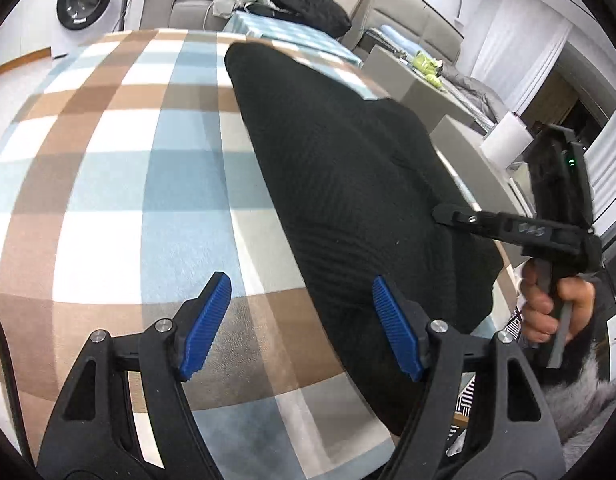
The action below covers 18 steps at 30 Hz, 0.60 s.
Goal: Fold small clothes
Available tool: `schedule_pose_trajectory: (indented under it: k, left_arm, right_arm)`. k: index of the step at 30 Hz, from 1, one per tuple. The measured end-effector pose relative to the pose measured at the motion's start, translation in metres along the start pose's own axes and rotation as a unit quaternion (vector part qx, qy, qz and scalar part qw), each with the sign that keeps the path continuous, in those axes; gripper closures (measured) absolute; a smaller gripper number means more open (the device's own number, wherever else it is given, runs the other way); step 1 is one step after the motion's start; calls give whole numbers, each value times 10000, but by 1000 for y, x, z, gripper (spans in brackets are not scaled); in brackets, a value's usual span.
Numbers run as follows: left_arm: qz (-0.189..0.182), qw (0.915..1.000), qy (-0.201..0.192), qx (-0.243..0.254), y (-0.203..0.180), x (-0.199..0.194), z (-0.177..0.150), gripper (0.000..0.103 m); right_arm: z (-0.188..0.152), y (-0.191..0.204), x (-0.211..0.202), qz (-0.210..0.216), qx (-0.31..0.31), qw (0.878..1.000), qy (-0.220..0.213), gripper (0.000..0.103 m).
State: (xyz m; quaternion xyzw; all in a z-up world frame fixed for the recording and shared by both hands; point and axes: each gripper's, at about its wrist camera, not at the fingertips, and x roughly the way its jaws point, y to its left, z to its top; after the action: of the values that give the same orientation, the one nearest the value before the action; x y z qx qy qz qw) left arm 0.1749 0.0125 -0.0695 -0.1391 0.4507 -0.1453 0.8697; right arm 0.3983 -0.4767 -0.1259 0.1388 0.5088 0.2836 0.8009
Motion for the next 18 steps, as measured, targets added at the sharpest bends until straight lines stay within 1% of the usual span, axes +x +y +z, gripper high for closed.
schedule_pose_trajectory:
  k: [1, 2, 3, 5, 7, 9, 10, 11, 12, 13, 14, 16, 17, 18]
  left_arm:
    - [-8, 10000, 19, -8, 0, 3, -1, 32]
    - [-27, 10000, 37, -15, -2, 7, -2, 32]
    - [-46, 10000, 64, -24, -2, 9, -3, 32]
    - [-61, 9999, 90, -12, -2, 10, -5, 32]
    - [-38, 9999, 100, -5, -6, 12, -11, 32]
    - [-73, 9999, 100, 11, -8, 12, -12, 32]
    - [-65, 9999, 95, 27, -9, 11, -13, 32]
    - [-46, 9999, 97, 49, -10, 11, -13, 32]
    - [-36, 9999, 91, 64, -10, 11, -12, 32]
    - [-22, 9999, 78, 81, -10, 10, -12, 32]
    - [2, 9999, 65, 108, -11, 10, -12, 32]
    - [38, 9999, 43, 152, -11, 8, -12, 32]
    - [66, 9998, 16, 178, -11, 8, -12, 32]
    - [97, 9998, 19, 198, -12, 8, -12, 32]
  right_arm:
    - [-2, -3, -1, 87, 75, 9999, 17, 82]
    - [-6, -6, -6, 308, 97, 9995, 29, 78]
    - [-11, -5, -11, 428, 58, 9991, 45, 73]
    - [-23, -3, -19, 668, -93, 9977, 119, 71]
    - [-37, 0, -23, 891, -302, 9951, 299, 70]
    - [-50, 7, -24, 806, -650, 9939, 384, 65]
    - [-55, 10, -24, 746, -802, 9932, 398, 65]
    - [-59, 13, -22, 623, -960, 9926, 398, 69]
    - [-62, 16, -22, 506, -1084, 9920, 392, 85]
    - [-62, 20, -22, 472, -1224, 9904, 433, 97]
    - [-59, 24, -26, 640, -1281, 9889, 395, 97]
    - [-49, 31, -47, 1226, -1279, 9841, 100, 98]
    - [-46, 29, -57, 1419, -1155, 9831, 7, 98]
    - [-43, 26, -60, 1480, -1036, 9835, -25, 98]
